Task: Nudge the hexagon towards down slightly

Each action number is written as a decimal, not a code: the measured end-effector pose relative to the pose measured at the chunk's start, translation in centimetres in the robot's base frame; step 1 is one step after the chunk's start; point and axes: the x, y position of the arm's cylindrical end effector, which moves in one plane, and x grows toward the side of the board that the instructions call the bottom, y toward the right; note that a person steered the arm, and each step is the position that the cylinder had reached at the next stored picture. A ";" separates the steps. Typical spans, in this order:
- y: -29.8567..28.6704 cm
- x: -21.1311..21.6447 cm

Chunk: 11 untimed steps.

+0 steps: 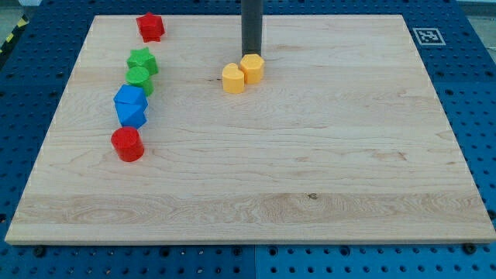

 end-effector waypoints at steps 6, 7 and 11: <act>0.5 2.0; 0.4 0.6; -13.9 -1.7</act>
